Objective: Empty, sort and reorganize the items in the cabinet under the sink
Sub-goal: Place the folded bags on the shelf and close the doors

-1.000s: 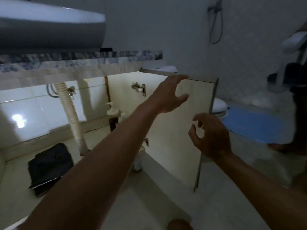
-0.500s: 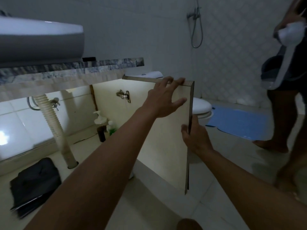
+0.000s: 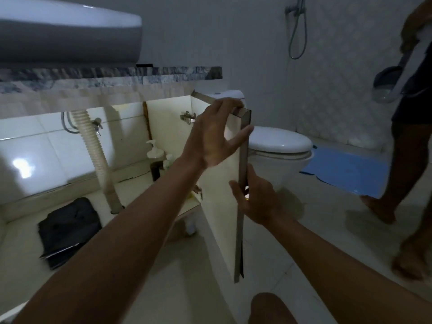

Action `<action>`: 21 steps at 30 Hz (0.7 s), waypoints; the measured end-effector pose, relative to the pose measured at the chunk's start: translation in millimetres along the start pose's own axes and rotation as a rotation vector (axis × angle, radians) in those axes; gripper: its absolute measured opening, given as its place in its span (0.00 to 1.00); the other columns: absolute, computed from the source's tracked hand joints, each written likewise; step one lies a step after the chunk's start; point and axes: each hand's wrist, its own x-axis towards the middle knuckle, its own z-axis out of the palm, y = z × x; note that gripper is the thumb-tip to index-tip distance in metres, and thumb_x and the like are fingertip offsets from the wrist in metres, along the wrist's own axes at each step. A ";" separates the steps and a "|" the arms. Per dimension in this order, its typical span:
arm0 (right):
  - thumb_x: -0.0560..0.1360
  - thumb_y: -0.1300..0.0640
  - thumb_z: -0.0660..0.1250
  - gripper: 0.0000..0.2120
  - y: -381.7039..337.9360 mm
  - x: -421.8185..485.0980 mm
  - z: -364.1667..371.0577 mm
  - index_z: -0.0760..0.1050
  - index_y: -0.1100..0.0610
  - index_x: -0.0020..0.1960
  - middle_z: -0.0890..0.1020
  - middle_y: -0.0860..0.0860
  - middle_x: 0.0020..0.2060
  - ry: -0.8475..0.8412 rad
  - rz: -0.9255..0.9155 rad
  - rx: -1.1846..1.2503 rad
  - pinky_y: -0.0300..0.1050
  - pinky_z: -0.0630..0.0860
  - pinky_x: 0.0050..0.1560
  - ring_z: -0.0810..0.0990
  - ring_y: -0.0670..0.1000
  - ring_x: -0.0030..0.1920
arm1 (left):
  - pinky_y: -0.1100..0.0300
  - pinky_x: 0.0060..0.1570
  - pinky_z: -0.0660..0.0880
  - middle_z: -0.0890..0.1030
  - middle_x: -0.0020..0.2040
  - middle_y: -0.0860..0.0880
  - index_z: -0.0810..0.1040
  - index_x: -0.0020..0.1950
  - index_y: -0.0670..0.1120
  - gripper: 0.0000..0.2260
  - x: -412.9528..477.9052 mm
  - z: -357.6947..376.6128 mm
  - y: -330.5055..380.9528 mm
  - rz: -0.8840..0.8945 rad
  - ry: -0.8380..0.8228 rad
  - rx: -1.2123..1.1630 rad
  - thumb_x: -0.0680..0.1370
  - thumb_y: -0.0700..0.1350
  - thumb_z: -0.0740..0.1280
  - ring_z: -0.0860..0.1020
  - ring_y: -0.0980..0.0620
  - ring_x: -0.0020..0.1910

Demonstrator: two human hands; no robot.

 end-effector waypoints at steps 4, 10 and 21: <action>0.77 0.39 0.64 0.38 -32.1 7.3 47.1 0.52 0.49 0.80 0.78 0.50 0.65 -0.048 -0.039 0.079 0.50 0.82 0.53 0.82 0.48 0.58 | 0.57 0.56 0.76 0.79 0.58 0.44 0.74 0.66 0.38 0.20 -31.6 -57.7 -21.1 0.052 0.002 0.066 0.80 0.51 0.66 0.78 0.50 0.56; 0.79 0.39 0.63 0.41 -74.6 27.7 121.0 0.47 0.53 0.82 0.57 0.53 0.80 -0.158 -0.324 0.028 0.45 0.79 0.57 0.74 0.52 0.69 | 0.61 0.58 0.74 0.81 0.59 0.42 0.74 0.67 0.39 0.17 -79.0 -143.8 -72.2 -0.007 0.004 0.364 0.80 0.44 0.63 0.80 0.47 0.54; 0.77 0.44 0.66 0.46 -103.3 86.6 229.3 0.33 0.39 0.79 0.38 0.50 0.80 -0.350 -0.233 -0.178 0.59 0.74 0.66 0.58 0.61 0.78 | 0.36 0.74 0.54 0.47 0.81 0.43 0.48 0.81 0.44 0.38 -123.4 -177.7 -153.9 -0.389 -0.337 1.111 0.76 0.49 0.65 0.46 0.39 0.79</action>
